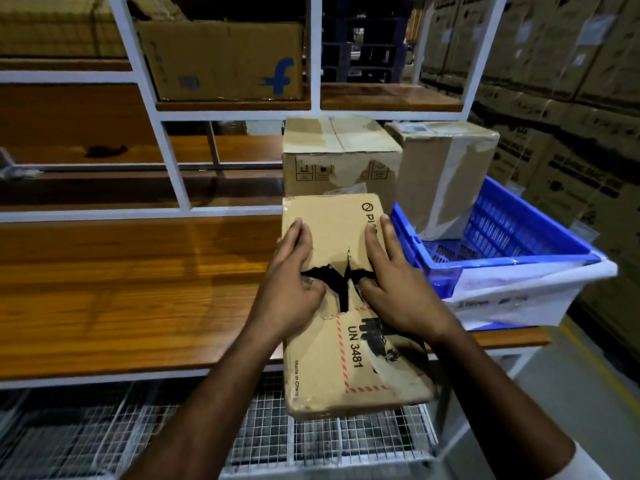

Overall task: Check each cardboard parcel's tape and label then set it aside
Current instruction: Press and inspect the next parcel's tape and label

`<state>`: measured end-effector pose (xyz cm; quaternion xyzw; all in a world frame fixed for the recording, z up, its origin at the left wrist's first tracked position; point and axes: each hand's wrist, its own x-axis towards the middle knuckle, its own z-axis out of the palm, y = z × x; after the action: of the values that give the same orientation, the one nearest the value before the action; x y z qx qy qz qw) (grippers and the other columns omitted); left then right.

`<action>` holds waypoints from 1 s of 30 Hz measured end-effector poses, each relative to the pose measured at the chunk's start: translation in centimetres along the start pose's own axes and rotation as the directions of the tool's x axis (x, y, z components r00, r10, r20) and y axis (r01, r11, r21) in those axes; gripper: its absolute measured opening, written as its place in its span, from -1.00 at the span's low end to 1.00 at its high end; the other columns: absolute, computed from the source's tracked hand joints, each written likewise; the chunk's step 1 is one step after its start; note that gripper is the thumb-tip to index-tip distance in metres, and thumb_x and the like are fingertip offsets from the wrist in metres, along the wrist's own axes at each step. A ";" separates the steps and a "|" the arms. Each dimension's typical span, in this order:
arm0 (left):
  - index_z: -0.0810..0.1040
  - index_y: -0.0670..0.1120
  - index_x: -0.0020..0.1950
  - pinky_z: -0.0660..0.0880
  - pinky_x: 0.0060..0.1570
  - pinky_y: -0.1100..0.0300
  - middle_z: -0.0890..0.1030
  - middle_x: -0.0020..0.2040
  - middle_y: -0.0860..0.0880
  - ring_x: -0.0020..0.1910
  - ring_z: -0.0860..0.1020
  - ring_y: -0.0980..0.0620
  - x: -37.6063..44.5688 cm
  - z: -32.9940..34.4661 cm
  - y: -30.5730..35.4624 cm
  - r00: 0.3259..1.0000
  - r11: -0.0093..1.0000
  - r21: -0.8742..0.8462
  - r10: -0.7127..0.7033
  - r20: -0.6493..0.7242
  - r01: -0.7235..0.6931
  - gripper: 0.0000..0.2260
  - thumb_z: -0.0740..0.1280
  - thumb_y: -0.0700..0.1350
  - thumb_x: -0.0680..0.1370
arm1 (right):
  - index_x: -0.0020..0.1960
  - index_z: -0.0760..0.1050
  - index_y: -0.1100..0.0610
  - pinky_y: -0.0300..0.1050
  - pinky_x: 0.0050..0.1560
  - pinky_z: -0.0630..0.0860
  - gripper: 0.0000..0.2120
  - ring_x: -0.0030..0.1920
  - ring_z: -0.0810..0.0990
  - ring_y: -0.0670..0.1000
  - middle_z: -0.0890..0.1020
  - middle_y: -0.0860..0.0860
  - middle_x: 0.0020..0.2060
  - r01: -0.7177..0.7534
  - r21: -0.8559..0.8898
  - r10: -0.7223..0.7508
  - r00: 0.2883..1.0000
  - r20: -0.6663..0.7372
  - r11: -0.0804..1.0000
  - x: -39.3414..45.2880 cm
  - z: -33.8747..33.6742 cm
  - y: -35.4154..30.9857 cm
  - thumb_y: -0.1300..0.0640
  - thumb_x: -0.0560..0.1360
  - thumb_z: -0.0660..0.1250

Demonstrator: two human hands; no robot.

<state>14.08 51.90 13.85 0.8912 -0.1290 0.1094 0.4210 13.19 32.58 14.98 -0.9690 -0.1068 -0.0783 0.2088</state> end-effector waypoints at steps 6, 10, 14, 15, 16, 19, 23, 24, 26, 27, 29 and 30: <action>0.09 0.03 0.60 0.45 0.34 0.06 -0.01 0.57 0.30 0.52 0.13 0.18 2.0 -0.3 -0.2 0.997 0.982 -0.175 -0.069 0.027 0.072 -0.24 0.39 -0.30 0.52 | 0.61 -0.22 -0.05 0.05 0.30 0.39 -0.24 0.48 0.28 0.18 -0.33 -0.13 0.56 -0.035 0.030 0.033 0.998 0.057 0.999 1.9 -0.5 0.2 0.00 0.59 0.18; 0.15 -0.04 0.59 0.33 0.44 0.06 0.07 0.59 0.20 0.53 0.15 0.13 4.6 -0.6 -0.9 0.993 0.973 -0.205 -0.099 0.064 0.110 -0.27 0.40 -0.29 0.50 | 0.62 -0.17 0.00 0.09 0.46 0.23 -0.25 0.56 0.11 0.12 -0.28 -0.06 0.58 -0.070 0.058 0.062 0.990 0.128 0.996 4.6 -1.0 0.4 -0.01 0.58 0.20; 0.14 -0.05 0.60 0.18 0.50 0.07 0.07 0.60 0.13 0.54 0.12 0.08 7.0 -0.8 -1.7 0.982 0.979 -0.129 -0.143 0.122 0.158 -0.30 0.41 -0.16 0.53 | 0.62 -0.12 0.08 0.05 0.49 0.17 -0.24 0.57 0.05 0.13 -0.23 0.02 0.60 -0.096 0.045 0.086 0.979 0.185 0.994 7.4 -1.0 0.6 -0.01 0.57 0.22; 0.14 -0.06 0.60 0.14 0.50 0.11 0.06 0.60 0.12 0.55 0.11 0.07 7.4 -0.8 -1.9 0.981 0.981 -0.118 -0.141 0.133 0.157 -0.31 0.41 -0.11 0.54 | 0.62 -0.11 0.08 0.04 0.50 0.17 -0.24 0.57 0.05 0.14 -0.22 0.03 0.60 -0.098 0.045 0.088 0.976 0.197 0.994 7.9 -1.0 0.7 -0.02 0.57 0.22; 0.14 -0.07 0.60 0.10 0.48 0.16 0.06 0.60 0.11 0.55 0.09 0.07 7.6 -0.7 -2.0 0.981 0.982 -0.111 -0.138 0.140 0.154 -0.31 0.40 -0.07 0.56 | 0.62 -0.12 0.07 0.04 0.50 0.16 -0.25 0.57 0.05 0.14 -0.22 0.03 0.60 -0.102 0.044 0.091 0.974 0.210 0.994 8.3 -0.8 0.9 -0.03 0.58 0.21; 0.06 -0.07 0.61 0.06 0.39 0.25 -0.01 0.61 0.10 0.56 0.06 0.07 8.2 -0.2 -2.1 0.982 0.977 -0.129 -0.158 0.105 0.171 -0.36 0.30 -0.01 0.62 | 0.62 -0.15 0.08 0.00 0.49 0.12 -0.26 0.58 0.02 0.12 -0.22 0.04 0.60 -0.095 0.054 0.082 0.974 0.209 0.994 9.2 -0.5 1.4 -0.09 0.61 0.17; -0.14 -0.01 0.62 0.25 0.33 0.15 0.04 0.61 -0.01 0.53 0.19 -0.07 9.9 0.2 -1.3 0.963 0.948 -0.169 -0.267 0.029 0.268 -0.35 0.19 0.02 0.67 | 0.61 -0.25 0.12 0.03 0.50 0.17 -0.17 0.56 0.10 0.17 -0.03 0.11 0.60 -0.167 0.202 0.131 0.975 0.181 0.965 11.2 -0.4 2.1 -0.20 0.61 0.16; -0.16 0.00 0.62 0.35 0.27 0.08 0.18 0.58 -0.06 0.48 0.30 -0.12 10.8 0.1 -1.2 0.947 0.929 -0.190 -0.318 0.035 0.319 -0.34 0.18 0.03 0.67 | 0.60 -0.26 0.14 0.02 0.46 0.24 -0.16 0.52 0.20 0.20 0.09 0.15 0.58 -0.220 0.253 0.172 0.965 0.196 0.942 12.1 -0.6 2.4 -0.21 0.61 0.16; -0.06 -0.01 0.61 0.45 0.11 0.03 0.42 0.43 -0.12 0.31 0.47 -0.13 12.5 -0.1 -1.5 0.905 0.875 -0.236 -0.420 0.065 0.423 -0.40 0.17 0.04 0.67 | 0.59 -0.08 0.17 0.00 0.35 0.37 -0.24 0.39 0.40 0.21 0.36 0.18 0.46 -0.310 0.339 0.241 0.943 0.231 0.888 13.5 -0.8 2.5 -0.20 0.62 0.16; 0.08 -0.05 0.58 0.47 0.08 0.04 0.48 0.36 -0.13 0.26 0.50 -0.12 13.2 -0.2 -1.6 0.891 0.860 -0.238 -0.448 0.075 0.452 -0.47 0.16 0.05 0.67 | 0.55 0.08 0.18 0.01 0.31 0.40 -0.32 0.34 0.45 0.20 0.43 0.14 0.40 -0.325 0.363 0.255 0.940 0.227 0.873 14.2 -0.8 2.6 -0.19 0.61 0.18; 0.34 -0.12 0.44 0.45 0.07 0.08 0.53 0.29 -0.13 0.20 0.52 -0.11 14.4 -0.5 -1.8 0.879 0.850 -0.224 -0.470 0.084 0.476 -0.60 0.16 0.05 0.67 | 0.39 0.35 0.18 0.00 0.28 0.44 -0.49 0.27 0.51 0.16 0.51 0.04 0.28 -0.324 0.396 0.261 0.943 0.205 0.859 15.1 -0.9 2.7 -0.16 0.60 0.24; 0.41 -0.15 0.38 0.43 0.04 0.11 0.55 0.27 -0.13 0.17 0.52 -0.10 14.6 -0.6 -1.8 0.875 0.847 -0.220 -0.476 0.091 0.484 -0.63 0.17 0.04 0.67 | 0.31 0.45 0.15 0.01 0.27 0.46 -0.55 0.23 0.54 0.15 0.56 0.05 0.24 -0.304 0.411 0.243 0.950 0.196 0.859 15.3 -0.8 2.8 -0.15 0.58 0.27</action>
<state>28.37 51.42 17.34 0.8404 0.0784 -0.0302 0.5354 28.59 32.40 17.60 -0.9057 0.0032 0.0449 0.4215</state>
